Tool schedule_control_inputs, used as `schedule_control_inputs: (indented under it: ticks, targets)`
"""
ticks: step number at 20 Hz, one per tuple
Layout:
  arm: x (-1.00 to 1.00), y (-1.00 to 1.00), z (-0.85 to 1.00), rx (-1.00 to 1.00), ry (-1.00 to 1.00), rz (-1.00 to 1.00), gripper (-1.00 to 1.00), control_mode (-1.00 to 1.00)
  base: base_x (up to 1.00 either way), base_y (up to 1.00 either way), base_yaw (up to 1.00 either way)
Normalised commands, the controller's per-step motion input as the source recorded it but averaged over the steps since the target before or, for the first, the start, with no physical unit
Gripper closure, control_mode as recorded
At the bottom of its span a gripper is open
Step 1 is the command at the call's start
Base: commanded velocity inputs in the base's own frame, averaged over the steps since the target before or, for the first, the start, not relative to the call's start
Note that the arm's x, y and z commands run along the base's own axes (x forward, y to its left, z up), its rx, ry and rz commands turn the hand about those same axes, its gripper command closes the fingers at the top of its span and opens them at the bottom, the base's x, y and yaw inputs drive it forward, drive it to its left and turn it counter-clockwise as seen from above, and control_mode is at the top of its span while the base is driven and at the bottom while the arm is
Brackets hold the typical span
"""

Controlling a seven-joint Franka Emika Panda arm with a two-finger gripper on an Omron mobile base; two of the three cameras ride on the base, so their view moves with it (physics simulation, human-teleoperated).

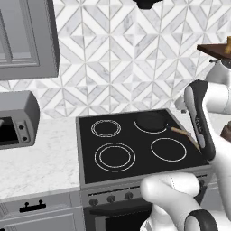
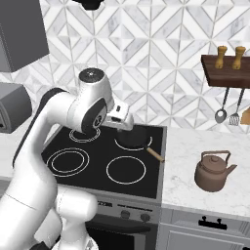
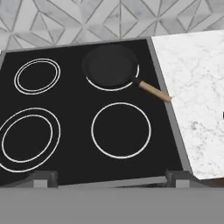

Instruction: Pick the kettle from the counter and place it on a stove burner. Then turn the burner on.

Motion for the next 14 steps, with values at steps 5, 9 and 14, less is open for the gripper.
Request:
schedule_control_inputs:
  ticks: [5, 9, 14]
  targets:
    - [-0.53, -1.0, -0.04, 0.0, -0.08, -0.24, -1.0, -1.0, 0.0, 0.0, 0.0]
    - [-0.09, -1.0, -0.14, 0.0, 0.0, -0.35, -1.0, -1.0, 0.0, 0.0, 0.0]
    - [0.0, -1.0, -0.23, 0.05, 0.0, -0.36, -1.0, -1.0, 0.0, 0.0, 0.0]
